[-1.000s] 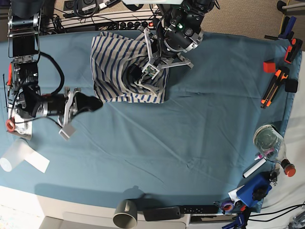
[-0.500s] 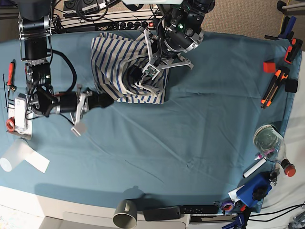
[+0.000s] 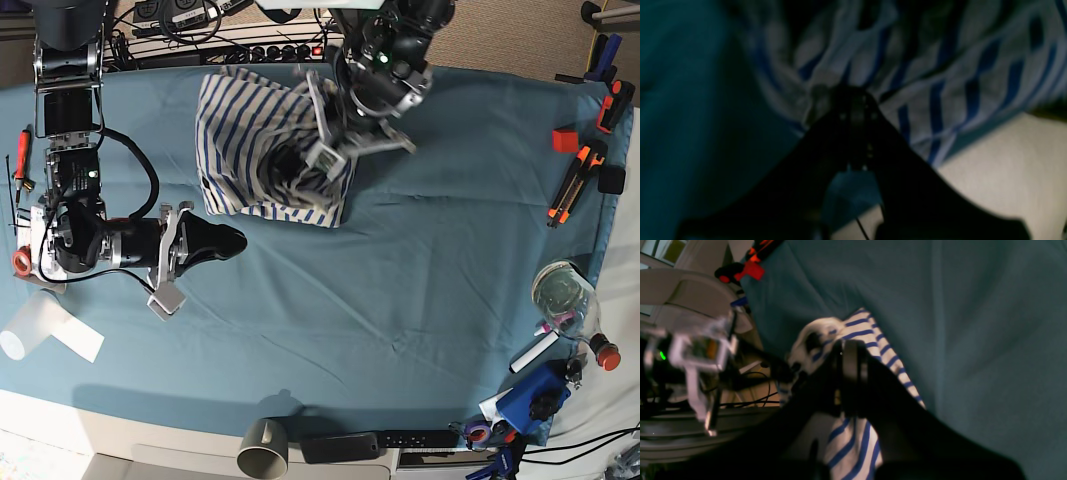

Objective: Fold the T-shirt properly
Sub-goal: 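Grasp the bundle edge with the left gripper and tuck it under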

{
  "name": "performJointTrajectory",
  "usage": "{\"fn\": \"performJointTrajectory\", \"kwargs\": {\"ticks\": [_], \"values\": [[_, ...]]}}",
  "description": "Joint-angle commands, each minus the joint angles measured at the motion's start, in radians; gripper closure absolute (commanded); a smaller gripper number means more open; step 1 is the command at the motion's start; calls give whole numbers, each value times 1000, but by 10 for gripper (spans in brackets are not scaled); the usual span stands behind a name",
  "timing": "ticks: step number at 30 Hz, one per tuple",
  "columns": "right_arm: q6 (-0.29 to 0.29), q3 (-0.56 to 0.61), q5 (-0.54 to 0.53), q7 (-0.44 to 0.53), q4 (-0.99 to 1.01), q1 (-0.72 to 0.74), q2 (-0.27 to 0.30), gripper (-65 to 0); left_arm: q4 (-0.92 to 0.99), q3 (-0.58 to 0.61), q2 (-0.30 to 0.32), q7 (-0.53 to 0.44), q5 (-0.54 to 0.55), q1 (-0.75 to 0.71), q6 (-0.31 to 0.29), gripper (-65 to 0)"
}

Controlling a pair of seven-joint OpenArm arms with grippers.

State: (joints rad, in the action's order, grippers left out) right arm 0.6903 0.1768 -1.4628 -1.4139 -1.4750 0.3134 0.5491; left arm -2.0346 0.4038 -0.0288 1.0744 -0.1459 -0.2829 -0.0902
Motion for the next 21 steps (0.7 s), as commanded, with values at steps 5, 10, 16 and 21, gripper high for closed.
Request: {"fn": "performJointTrajectory", "kwargs": {"ticks": [5,10,16,21], "values": [[8,-10,-21,18,-18,25,16,0,-98,0,-14,-81,6,14,42,0],[8,-9,-21,18,-17,24,16,0,-146,0,-40,-92,219,11,-33,0],[8,-9,11,18,-16,19,16,0,-140,18,-76,-106,505,-2,-299,0],[8,-9,24,18,-16,19,16,0,-64,62,-76,-156,415,23,-301,0]]}}
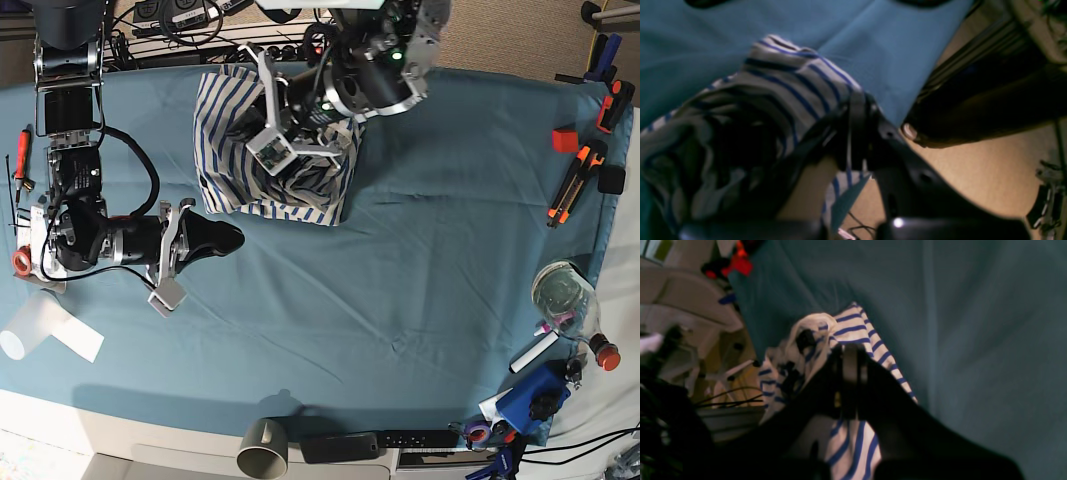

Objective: Fold the T-shirt properly
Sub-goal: 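Grasp the bundle edge with the left gripper and tuck it under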

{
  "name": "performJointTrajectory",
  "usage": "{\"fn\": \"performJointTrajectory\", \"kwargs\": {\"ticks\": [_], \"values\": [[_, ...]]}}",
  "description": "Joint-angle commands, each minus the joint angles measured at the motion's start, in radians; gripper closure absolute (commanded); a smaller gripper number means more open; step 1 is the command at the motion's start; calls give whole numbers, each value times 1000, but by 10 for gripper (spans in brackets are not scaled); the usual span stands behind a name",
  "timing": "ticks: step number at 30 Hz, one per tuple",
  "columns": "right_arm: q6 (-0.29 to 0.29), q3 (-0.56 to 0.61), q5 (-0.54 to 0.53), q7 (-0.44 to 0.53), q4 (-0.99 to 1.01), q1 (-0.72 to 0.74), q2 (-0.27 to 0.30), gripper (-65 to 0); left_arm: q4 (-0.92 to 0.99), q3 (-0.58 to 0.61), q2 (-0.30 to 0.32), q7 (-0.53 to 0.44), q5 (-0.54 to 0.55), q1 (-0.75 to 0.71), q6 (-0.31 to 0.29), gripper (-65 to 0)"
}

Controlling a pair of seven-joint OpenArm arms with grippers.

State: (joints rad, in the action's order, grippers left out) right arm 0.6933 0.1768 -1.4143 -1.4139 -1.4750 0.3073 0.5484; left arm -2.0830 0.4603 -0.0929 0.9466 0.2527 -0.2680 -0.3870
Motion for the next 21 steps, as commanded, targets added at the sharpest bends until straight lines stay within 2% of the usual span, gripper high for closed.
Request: {"fn": "performJointTrajectory", "kwargs": {"ticks": [1,8,12,14,21], "values": [[5,-9,-24,18,-16,25,16,0,7,10,-12,-31,8,24,-3,0],[5,-9,6,18,-16,25,17,0,153,11,-12,-32,3,137,8,0],[5,-9,20,18,-16,25,17,0,232,11,-12,-61,-72,178,10,0],[5,-9,20,18,-16,25,17,0,283,11,-12,-77,-101,198,29,0],[5,-9,20,18,-16,25,17,0,537,11,-12,-92,-164,256,38,0]]}}
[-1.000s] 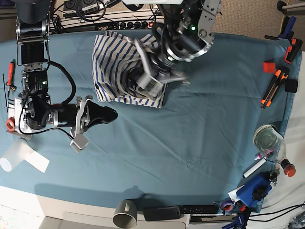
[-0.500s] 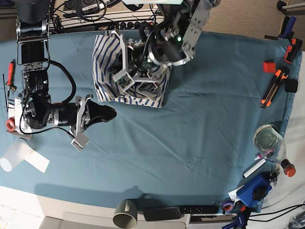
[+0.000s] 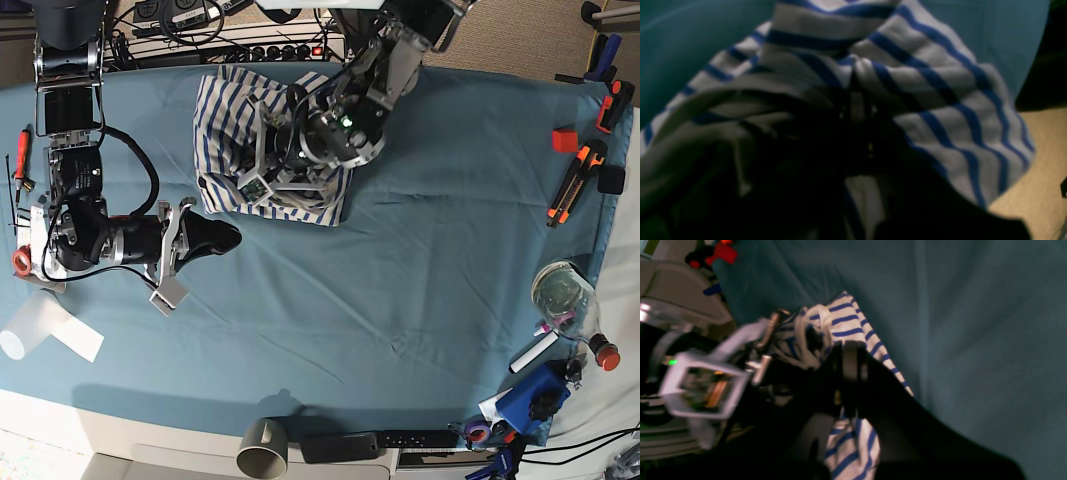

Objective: Fold the T-shirt properly
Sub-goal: 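Grasp the bundle edge with the left gripper and tuck it under, then open the left gripper and withdraw it from the folded shirt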

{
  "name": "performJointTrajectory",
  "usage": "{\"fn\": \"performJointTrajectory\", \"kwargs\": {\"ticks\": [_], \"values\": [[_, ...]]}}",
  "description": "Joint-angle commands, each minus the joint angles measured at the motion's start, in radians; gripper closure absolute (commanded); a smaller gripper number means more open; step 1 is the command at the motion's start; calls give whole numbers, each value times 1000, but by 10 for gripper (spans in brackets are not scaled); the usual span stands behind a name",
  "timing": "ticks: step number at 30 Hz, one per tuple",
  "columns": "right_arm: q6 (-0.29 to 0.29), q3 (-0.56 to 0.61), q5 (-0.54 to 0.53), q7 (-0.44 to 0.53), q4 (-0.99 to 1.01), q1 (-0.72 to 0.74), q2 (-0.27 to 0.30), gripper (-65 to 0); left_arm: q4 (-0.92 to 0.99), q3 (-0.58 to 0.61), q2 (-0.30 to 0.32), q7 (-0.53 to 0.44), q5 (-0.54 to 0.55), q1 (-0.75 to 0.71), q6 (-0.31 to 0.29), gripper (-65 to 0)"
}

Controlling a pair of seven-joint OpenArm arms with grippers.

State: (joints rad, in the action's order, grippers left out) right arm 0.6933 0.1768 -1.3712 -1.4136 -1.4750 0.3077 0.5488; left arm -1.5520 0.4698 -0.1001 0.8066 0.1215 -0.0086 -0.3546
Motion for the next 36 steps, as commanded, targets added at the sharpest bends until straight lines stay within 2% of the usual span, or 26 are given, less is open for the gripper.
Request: {"fn": "performJointTrajectory", "kwargs": {"ticks": [1,3,7,12,17,23,27,29,36], "values": [[5,-9,-23,17,-16,25,16,0,34,1,-5,48,-33,1,6,0],[5,-9,-23,17,-16,25,16,0,52,1,-5,50,-33,4,8,0],[5,-9,-23,17,-16,25,16,0,-14,0,-5,51,-32,16,84,0],[5,-9,-23,17,-16,25,16,0,-140,-2,-5,126,-32,51,97,0],[5,-9,-22,17,-16,25,16,0,-199,-2,-5,128,-29,50,97,0],[5,-9,-14,17,-16,25,16,0,-180,-2,6,105,-109,53,96,0],[5,-10,-15,17,-16,25,16,0,-91,-2,29,39,-137,53,97,0],[5,-10,-15,17,-16,25,16,0,-42,-2,31,40,-172,53,102,0],[5,-10,-15,17,-16,25,16,0,-23,-2,31,77,-204,68,185,0]]}}
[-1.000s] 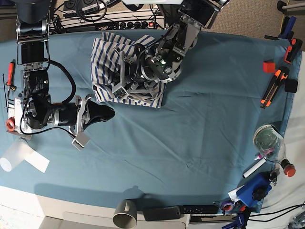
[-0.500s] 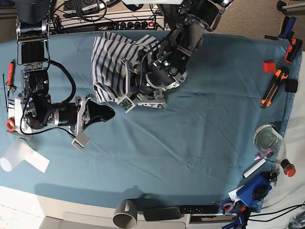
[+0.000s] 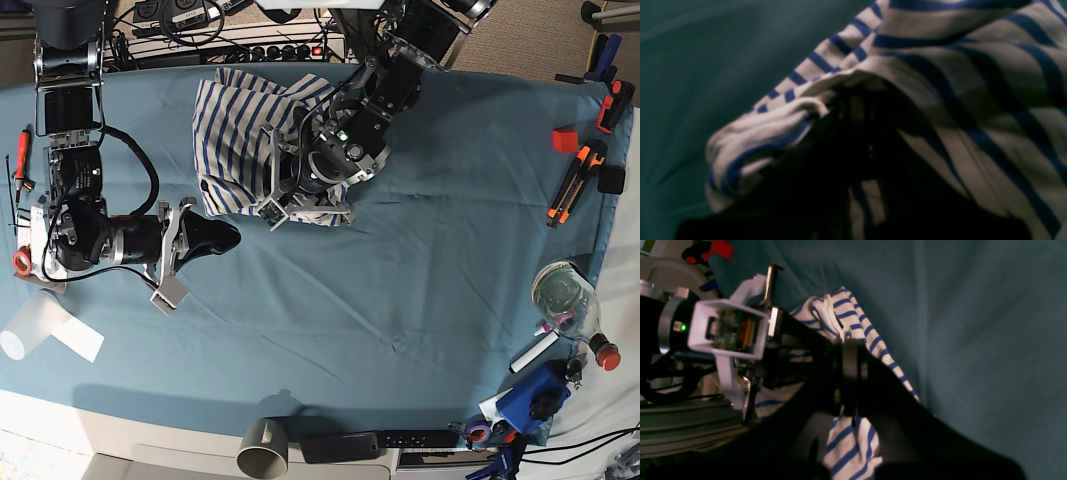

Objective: Fold the T-shirt properly
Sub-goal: 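Open the left gripper and withdraw it from the folded shirt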

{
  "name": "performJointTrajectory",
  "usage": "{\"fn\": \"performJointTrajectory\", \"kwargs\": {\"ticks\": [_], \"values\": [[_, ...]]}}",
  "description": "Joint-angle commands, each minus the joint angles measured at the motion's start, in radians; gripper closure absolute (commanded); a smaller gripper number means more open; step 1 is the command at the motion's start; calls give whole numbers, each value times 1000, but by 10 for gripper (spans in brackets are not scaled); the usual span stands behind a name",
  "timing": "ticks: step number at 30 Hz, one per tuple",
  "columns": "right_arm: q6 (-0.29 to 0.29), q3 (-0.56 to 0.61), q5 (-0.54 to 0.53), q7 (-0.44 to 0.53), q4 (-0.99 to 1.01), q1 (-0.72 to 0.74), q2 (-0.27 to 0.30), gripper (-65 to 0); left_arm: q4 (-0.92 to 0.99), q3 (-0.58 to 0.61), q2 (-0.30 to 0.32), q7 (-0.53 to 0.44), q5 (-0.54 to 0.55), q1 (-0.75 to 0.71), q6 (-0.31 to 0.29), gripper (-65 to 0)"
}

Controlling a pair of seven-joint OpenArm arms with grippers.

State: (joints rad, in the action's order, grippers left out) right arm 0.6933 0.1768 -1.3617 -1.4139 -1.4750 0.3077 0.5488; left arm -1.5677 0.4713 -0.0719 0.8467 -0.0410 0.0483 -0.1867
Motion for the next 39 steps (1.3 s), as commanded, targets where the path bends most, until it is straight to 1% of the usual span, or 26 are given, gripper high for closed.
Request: {"fn": "performJointTrajectory", "kwargs": {"ticks": [1,4,6,10,12,14,16,20,22,24,26,29,31,34,37,39], "values": [[5,-10,-25,18,-16,25,16,0,-23,-3,2,56,-37,18,36,0],[5,-10,-25,18,-16,25,17,0,-93,-3,2,113,-34,42,81,0],[5,-17,-25,18,-16,26,16,0,-140,-3,0,149,-35,52,87,0],[5,-57,-25,18,-16,33,16,0,-193,-3,-17,164,-36,48,87,0],[5,-93,-24,18,-16,36,16,0,-206,-3,-25,163,-56,49,90,0],[5,-139,-24,18,-16,39,16,0,-221,-3,-33,159,-94,49,121,0],[5,-194,-24,18,-16,39,16,0,-242,-3,-34,156,-98,49,143,0],[5,-306,-19,18,-16,39,16,0,-284,-3,-34,157,-106,49,151,0],[5,-352,14,18,-16,39,16,0,-297,-3,-33,165,-142,49,160,0],[5,-389,60,18,-16,39,16,0,-301,-3,-33,185,-199,48,199,0],[5,-415,109,18,-16,39,16,0,-301,-3,-32,204,-267,48,220,0],[5,-429,180,18,-16,39,16,0,-301,-9,-20,219,-375,43,253,0],[-2,-428,218,18,-16,38,16,0,-301,-34,-9,216,-426,31,267,0],[-9,-428,259,18,-16,39,16,0,-302,-103,5,216,-442,10,265,0],[-18,-428,307,18,-16,39,16,0,-303,-198,16,216,-441,-4,249,0],[-26,-428,339,18,-16,39,16,0,-304,-266,34,218,-426,-4,245,0]]}}
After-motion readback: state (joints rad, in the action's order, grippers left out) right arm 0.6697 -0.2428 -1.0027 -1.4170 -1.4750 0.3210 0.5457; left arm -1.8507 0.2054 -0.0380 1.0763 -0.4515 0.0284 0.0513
